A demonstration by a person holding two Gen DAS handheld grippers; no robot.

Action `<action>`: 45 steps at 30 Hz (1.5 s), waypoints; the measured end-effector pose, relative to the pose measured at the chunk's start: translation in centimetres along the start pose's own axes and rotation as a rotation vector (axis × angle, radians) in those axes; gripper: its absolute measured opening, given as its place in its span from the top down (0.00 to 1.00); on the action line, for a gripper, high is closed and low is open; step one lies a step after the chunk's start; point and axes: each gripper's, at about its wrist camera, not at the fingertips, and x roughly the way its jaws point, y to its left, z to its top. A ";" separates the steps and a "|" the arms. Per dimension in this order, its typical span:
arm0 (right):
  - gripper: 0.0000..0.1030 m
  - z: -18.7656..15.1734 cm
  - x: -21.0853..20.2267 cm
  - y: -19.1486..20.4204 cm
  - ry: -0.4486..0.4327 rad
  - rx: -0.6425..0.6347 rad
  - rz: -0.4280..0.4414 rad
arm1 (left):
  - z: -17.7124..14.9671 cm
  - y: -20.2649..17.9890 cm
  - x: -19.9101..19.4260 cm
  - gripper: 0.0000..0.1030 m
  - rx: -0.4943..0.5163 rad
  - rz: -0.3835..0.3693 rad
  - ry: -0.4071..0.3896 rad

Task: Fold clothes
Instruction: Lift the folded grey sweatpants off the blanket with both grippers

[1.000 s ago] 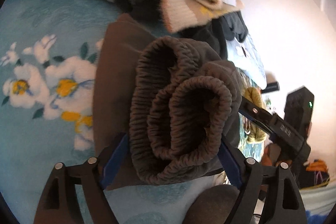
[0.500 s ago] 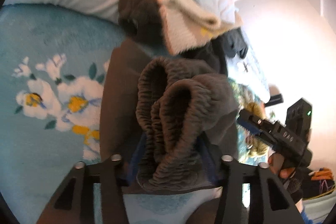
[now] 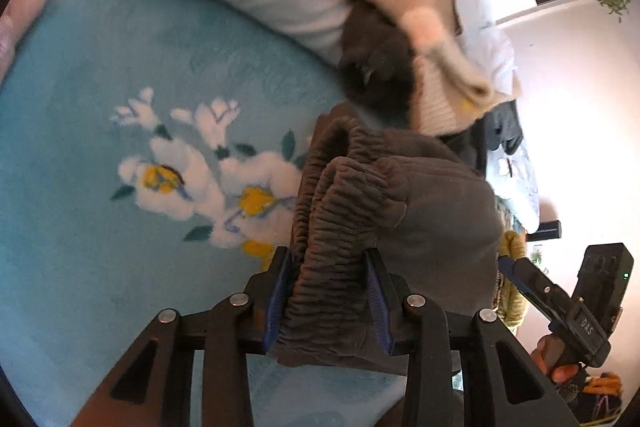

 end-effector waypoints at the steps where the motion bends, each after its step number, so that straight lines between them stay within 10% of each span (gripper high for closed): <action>1: 0.40 -0.1 0.7 -0.1 0.019 -0.003 -0.019 | 0.0 0.2 0.3 0.58 -0.006 0.003 0.007; 17: 0.40 -0.2 0.7 -2.6 0.032 0.058 -0.042 | 0.3 -3.5 -2.3 0.65 0.173 -0.009 -0.071; 23: 0.40 -0.4 0.3 -3.2 0.033 0.053 -0.026 | 0.7 -4.7 -0.4 0.65 0.225 -0.098 -0.042; 27: 0.40 -0.4 0.5 -3.4 0.038 0.073 -0.018 | 2.0 -1.7 1.9 0.65 0.111 -0.311 0.046; 37: 0.40 0.7 -0.3 -2.6 0.009 0.031 -0.001 | 2.2 -5.5 -2.1 0.85 0.229 -0.406 -0.102; 45: 0.40 1.7 0.6 -0.8 0.016 -0.045 0.023 | 4.2 -2.4 1.4 0.84 0.127 -0.223 -0.033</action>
